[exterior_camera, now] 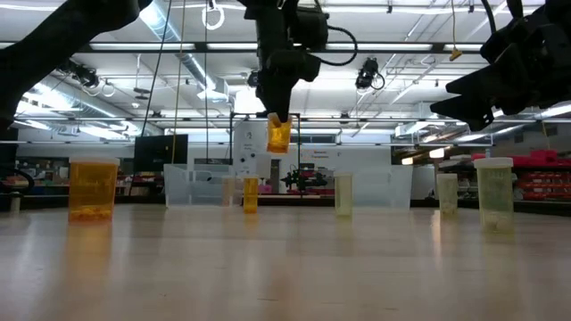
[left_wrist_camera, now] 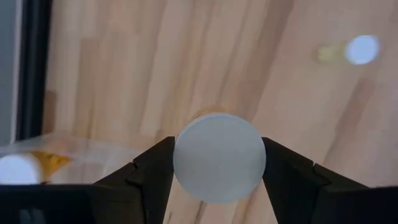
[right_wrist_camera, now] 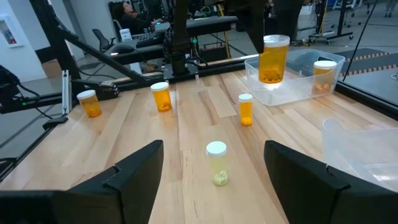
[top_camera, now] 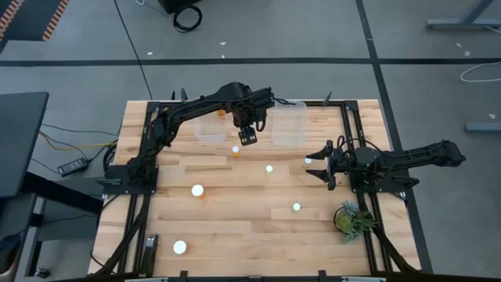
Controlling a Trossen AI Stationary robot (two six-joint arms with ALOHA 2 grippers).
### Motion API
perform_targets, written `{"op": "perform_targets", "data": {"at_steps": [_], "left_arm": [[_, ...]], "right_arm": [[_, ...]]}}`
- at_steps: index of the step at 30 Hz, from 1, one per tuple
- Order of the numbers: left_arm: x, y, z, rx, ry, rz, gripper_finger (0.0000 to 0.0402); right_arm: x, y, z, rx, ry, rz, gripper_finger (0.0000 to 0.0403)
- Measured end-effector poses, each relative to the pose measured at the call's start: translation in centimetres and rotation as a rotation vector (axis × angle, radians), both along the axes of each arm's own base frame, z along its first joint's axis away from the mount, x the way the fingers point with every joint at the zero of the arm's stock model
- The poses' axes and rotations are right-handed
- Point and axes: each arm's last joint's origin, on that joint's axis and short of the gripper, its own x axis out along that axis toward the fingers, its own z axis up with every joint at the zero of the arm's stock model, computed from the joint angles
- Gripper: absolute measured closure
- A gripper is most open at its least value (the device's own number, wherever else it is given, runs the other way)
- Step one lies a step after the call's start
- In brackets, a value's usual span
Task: Pick and place medicine bottles into bin by pill shape (circle, oval)
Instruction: Put the large orange pill bottle into the left transparent bin
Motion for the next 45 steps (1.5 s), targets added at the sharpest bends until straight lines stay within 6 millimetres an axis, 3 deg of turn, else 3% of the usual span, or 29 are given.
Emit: {"op": "perform_targets", "data": {"at_steps": [34,39,45], "left_arm": [[-5.5,8.1,0.5,0.075,0.141,0.256,0.0184],[-5.9,8.4,0.8,0.077,0.134,0.273,0.0179],[-6.5,7.8,2.4,0.094,0.097,0.274,0.0184]], "right_arm": [[0.0,0.0,0.0,0.000,0.000,0.000,0.0118],[0.0,0.0,0.0,0.000,0.000,0.000,0.0118],[0.0,0.0,0.0,0.000,-0.001,0.000,0.0118]]}}
